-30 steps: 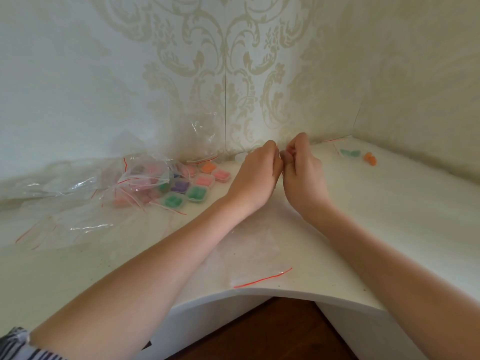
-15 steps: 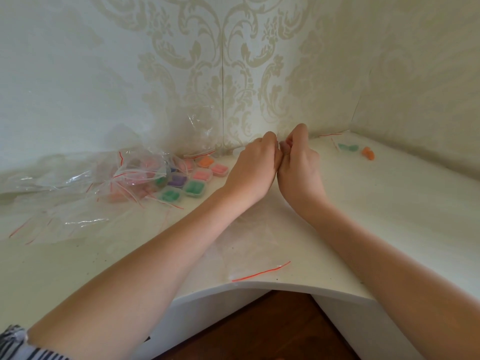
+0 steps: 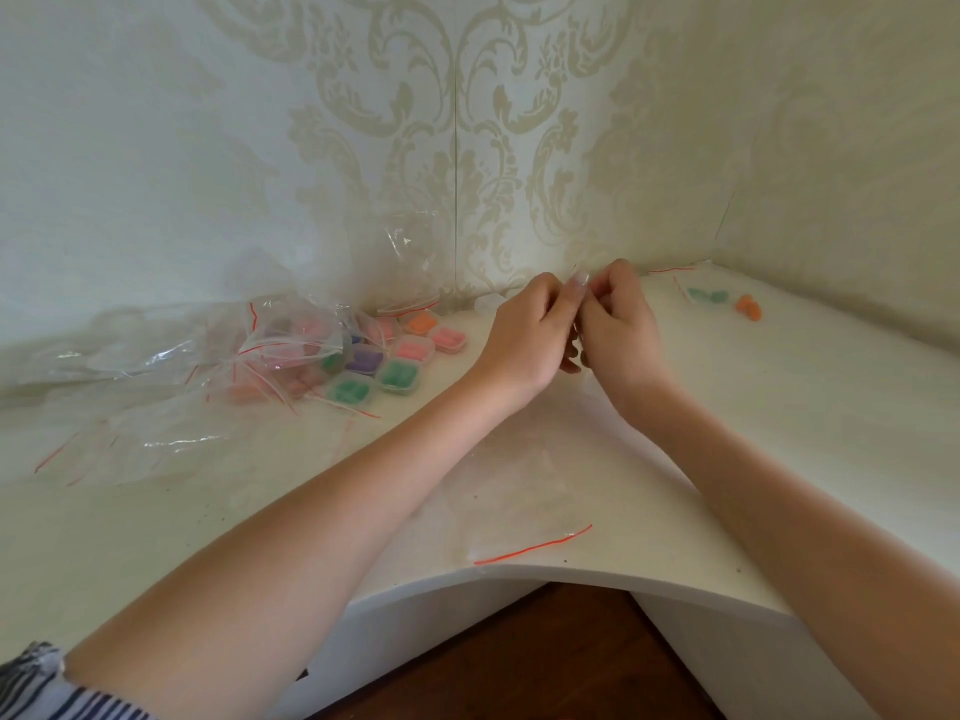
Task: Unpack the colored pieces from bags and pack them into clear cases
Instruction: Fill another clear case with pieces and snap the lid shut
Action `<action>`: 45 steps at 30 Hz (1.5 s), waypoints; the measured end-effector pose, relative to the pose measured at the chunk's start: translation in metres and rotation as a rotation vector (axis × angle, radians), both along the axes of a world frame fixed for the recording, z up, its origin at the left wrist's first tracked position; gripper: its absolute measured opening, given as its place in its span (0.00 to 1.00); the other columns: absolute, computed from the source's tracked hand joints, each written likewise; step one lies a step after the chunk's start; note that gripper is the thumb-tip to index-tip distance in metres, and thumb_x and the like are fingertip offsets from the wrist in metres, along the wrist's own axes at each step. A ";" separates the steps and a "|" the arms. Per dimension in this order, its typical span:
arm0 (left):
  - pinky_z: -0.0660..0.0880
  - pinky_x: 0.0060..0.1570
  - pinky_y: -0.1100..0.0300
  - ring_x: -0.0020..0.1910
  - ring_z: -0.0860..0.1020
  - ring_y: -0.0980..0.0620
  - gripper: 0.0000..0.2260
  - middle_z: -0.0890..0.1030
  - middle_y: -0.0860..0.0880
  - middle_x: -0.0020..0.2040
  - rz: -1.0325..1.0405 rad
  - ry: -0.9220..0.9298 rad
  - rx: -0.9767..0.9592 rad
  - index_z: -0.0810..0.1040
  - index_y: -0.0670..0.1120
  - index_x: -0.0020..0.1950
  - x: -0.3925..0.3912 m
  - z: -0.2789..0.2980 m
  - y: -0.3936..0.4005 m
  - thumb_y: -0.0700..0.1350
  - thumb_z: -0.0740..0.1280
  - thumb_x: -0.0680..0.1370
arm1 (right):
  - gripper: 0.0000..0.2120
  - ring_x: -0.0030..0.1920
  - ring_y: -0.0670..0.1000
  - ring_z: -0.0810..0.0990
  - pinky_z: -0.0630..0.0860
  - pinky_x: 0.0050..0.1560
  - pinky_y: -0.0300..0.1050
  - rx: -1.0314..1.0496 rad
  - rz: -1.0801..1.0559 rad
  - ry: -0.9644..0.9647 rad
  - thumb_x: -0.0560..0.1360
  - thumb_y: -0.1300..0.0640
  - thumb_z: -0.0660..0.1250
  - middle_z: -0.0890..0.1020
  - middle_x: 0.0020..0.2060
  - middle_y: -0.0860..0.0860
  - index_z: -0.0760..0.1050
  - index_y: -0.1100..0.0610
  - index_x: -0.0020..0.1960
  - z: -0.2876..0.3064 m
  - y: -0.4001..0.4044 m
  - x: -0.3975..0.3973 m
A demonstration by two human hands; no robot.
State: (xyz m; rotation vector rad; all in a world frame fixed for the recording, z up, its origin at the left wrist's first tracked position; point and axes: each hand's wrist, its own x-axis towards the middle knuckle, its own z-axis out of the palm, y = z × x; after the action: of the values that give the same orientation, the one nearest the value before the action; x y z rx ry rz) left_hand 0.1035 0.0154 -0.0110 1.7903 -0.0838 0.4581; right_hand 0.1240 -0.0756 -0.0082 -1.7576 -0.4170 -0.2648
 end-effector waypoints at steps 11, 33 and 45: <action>0.60 0.28 0.61 0.28 0.67 0.53 0.16 0.69 0.50 0.30 0.153 -0.078 0.403 0.61 0.47 0.33 0.005 -0.006 0.008 0.43 0.56 0.81 | 0.05 0.29 0.43 0.65 0.63 0.27 0.32 -0.132 -0.029 -0.118 0.80 0.66 0.52 0.68 0.31 0.49 0.60 0.60 0.45 -0.005 0.006 -0.006; 0.61 0.31 0.60 0.28 0.68 0.57 0.10 0.68 0.55 0.31 0.154 -0.437 0.590 0.66 0.43 0.41 -0.006 -0.006 0.006 0.43 0.57 0.82 | 0.14 0.32 0.50 0.73 0.69 0.31 0.44 -0.435 -0.088 -0.140 0.77 0.62 0.58 0.78 0.35 0.50 0.69 0.58 0.32 0.002 -0.013 0.009; 0.80 0.41 0.62 0.38 0.80 0.53 0.06 0.79 0.45 0.41 -0.014 0.111 -0.466 0.77 0.40 0.45 0.014 -0.006 0.030 0.40 0.63 0.80 | 0.18 0.42 0.45 0.81 0.78 0.41 0.35 -0.009 0.268 0.141 0.77 0.58 0.66 0.80 0.48 0.44 0.73 0.43 0.63 0.002 -0.021 0.020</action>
State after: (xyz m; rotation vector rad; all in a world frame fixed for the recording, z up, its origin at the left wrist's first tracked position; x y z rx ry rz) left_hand 0.1177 0.0453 -0.0165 1.3525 0.0835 0.3338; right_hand 0.1437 -0.0968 -0.0060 -1.6946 -0.5448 0.0519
